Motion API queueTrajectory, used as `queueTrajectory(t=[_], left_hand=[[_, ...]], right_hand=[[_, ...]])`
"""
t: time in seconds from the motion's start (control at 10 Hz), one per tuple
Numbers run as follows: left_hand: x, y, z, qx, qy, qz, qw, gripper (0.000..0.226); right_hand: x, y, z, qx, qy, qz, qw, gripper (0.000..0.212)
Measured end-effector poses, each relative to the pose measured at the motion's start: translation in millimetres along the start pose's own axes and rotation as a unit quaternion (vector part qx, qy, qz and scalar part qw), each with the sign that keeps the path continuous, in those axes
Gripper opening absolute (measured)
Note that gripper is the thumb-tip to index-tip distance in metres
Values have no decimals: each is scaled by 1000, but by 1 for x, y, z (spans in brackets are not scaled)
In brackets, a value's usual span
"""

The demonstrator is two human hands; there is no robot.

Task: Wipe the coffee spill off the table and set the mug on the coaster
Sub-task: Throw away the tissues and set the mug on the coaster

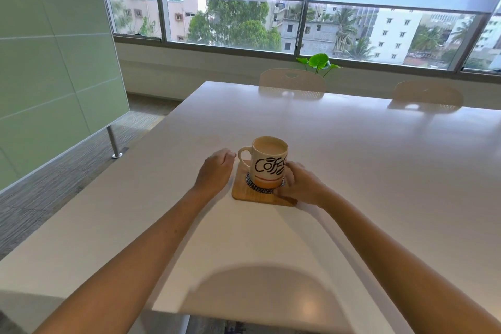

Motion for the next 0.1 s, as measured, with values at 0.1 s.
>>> queueTrajectory(t=[0.1], left_hand=[[-13,-9,-5,142,-10,36,989,35]], right_hand=[[-12,7,7,-69,8,11,998,34]])
Point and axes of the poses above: each hand's wrist, its own x-axis towards the middle knuckle, its own z-axis out of the palm, y = z × x, the point moved 4 cm from there along x, towards the middle knuckle, and after that the axes turned 12 degrees about -x, right-handed, at the moved point
